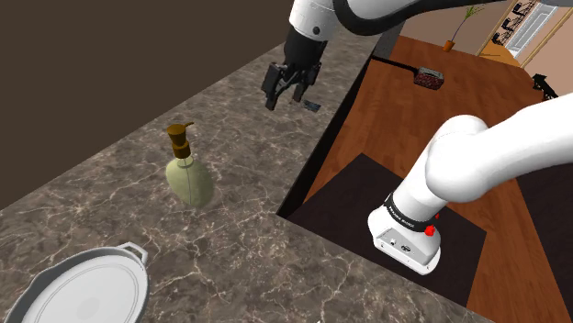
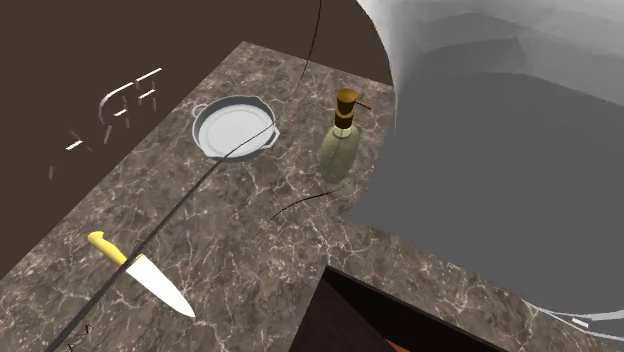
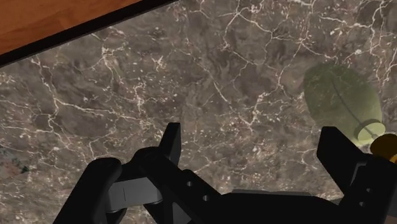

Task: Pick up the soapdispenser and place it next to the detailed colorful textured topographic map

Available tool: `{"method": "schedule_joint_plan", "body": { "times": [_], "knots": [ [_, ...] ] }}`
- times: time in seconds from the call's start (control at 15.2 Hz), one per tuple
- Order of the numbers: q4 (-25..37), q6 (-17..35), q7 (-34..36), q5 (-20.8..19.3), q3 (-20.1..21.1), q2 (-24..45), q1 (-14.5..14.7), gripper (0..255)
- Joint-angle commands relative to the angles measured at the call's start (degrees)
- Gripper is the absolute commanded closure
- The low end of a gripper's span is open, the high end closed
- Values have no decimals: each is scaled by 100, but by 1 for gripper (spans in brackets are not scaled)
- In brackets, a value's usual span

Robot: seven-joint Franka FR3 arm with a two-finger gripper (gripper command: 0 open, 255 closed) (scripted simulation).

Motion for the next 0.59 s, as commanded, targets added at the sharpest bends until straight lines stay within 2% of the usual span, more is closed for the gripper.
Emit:
{"method": "schedule_joint_plan", "body": {
  "times": [0.0,0.26,0.53],
  "knots": [
    [25,411,59,82,179,255,76,0],
    [102,1271,222,170,586,868,189,0],
    [297,2094,457,85,1022,1564,213,0]
  ]
}}
